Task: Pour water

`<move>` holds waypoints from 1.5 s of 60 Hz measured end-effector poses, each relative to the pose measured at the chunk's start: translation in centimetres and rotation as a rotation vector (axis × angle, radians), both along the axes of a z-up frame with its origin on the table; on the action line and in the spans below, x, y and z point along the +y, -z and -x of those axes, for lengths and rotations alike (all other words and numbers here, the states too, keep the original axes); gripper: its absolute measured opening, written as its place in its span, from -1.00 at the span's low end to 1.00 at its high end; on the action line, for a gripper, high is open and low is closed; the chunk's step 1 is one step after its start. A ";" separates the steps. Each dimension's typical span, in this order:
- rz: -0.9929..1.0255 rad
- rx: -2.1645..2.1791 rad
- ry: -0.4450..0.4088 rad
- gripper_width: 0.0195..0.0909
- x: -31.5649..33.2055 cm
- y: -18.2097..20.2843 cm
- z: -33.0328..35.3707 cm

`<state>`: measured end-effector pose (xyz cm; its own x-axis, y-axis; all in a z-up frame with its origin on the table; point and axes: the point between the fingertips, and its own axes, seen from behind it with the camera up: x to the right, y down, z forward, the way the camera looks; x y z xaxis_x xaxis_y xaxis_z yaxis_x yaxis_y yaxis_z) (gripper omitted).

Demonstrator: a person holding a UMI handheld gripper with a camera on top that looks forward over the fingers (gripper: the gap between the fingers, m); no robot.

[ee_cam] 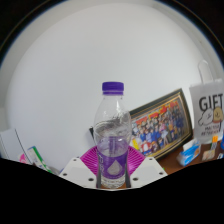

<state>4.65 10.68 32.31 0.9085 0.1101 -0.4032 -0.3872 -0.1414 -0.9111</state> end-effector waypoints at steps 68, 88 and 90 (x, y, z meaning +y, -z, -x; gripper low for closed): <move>0.322 -0.364 0.239 0.86 -0.8 24.1 -20.9; 0.446 -0.394 0.252 0.85 -15.6 16.1 -13.4; 0.462 -0.403 0.254 0.85 -17.5 15.4 -12.4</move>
